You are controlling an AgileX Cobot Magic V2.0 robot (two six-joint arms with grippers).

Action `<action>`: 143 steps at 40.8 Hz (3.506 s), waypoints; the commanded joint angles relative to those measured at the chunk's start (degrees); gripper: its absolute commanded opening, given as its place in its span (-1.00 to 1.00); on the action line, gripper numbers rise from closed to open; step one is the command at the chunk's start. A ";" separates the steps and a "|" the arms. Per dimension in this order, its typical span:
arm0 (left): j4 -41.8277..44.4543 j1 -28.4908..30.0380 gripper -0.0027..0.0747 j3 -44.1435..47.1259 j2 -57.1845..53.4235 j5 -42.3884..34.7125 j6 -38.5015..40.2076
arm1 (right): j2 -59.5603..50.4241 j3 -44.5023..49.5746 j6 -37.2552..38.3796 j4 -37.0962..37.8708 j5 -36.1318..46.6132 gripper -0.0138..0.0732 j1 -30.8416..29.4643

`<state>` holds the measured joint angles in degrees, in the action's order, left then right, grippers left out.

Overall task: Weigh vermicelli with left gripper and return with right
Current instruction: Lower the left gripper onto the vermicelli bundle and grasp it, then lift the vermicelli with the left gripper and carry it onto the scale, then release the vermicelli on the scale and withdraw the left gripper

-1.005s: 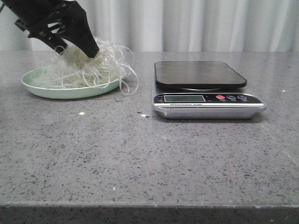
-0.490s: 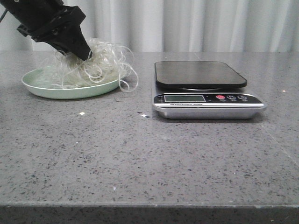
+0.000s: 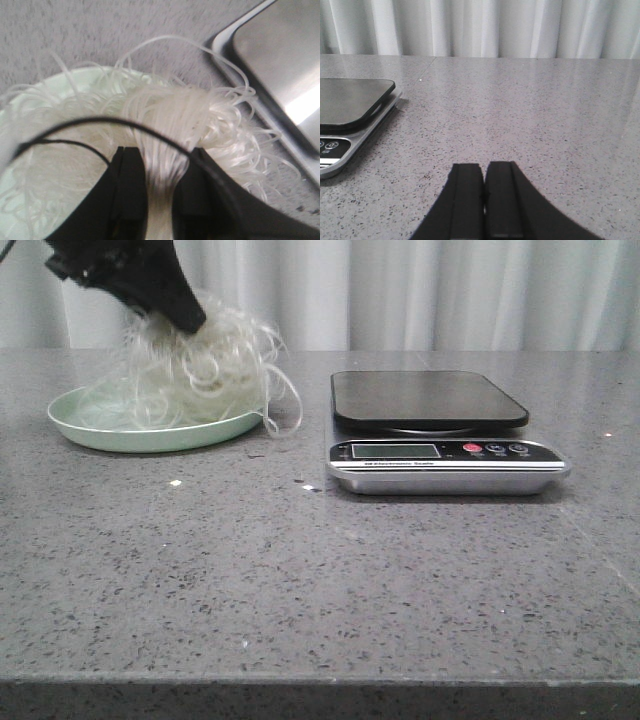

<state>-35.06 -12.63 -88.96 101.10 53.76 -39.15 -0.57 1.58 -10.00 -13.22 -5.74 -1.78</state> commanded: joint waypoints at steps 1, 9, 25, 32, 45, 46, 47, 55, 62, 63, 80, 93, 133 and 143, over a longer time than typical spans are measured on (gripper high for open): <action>-4.50 -0.34 -0.56 -3.50 -5.37 -1.31 0.06 | -0.94 -0.45 -0.38 -0.06 4.61 -0.33 -0.24; -8.83 -0.34 -0.56 -7.10 -7.96 -1.19 0.06 | -0.94 -0.45 -0.38 -0.06 4.61 -0.33 -0.24; -17.77 -9.18 -0.56 -11.58 -8.70 -6.35 0.06 | -0.94 -0.45 -0.38 -0.06 4.61 -0.33 -0.24; -13.11 -16.35 -0.56 -11.58 -7.82 -10.68 0.06 | -0.94 -0.45 -0.38 -0.06 4.61 -0.33 -0.24; -7.43 -22.11 -0.56 -11.58 -0.95 -11.81 0.06 | -0.94 -0.45 -0.38 -0.06 4.61 -0.33 -0.24; -6.70 -22.11 -0.56 -11.58 -0.50 -11.81 0.06 | -0.94 -0.45 -0.38 -0.06 4.61 -0.33 -0.24; -6.29 -22.11 -0.56 -11.58 0.11 -11.81 0.06 | -0.94 -0.45 -0.38 -0.06 4.61 -0.33 -0.24; -5.34 -22.11 -0.56 -11.58 3.49 -12.47 0.06 | -0.94 -0.45 -0.38 -0.06 4.61 -0.33 -0.24; -4.88 -22.11 -0.56 -11.58 5.56 -13.65 0.06 | -0.94 -0.45 -0.38 -0.06 4.61 -0.33 -0.24; -4.88 -22.11 -0.56 -11.58 5.82 -13.65 0.06 | -0.94 -0.45 -0.38 -0.06 4.61 -0.33 -0.24; -7.58 -22.25 0.01 -11.68 6.22 -12.77 0.06 | -0.94 -0.45 -0.38 -0.06 4.61 -0.33 -0.24; -8.11 -21.74 0.21 -11.68 4.11 -11.00 0.06 | -0.94 -0.45 -0.38 -0.06 4.66 -0.33 -0.24; 7.76 -0.67 -0.54 9.23 -28.68 -1.65 10.82 | -0.94 -0.45 -0.38 -0.06 6.15 -0.33 -0.24; 11.52 5.15 -0.56 26.29 -41.67 -9.76 10.82 | -0.94 -0.45 -0.38 -0.06 6.04 -0.33 -0.24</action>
<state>-23.17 -9.05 -65.81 64.40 49.67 -29.10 -0.57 1.58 -10.00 -13.22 -4.59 -1.78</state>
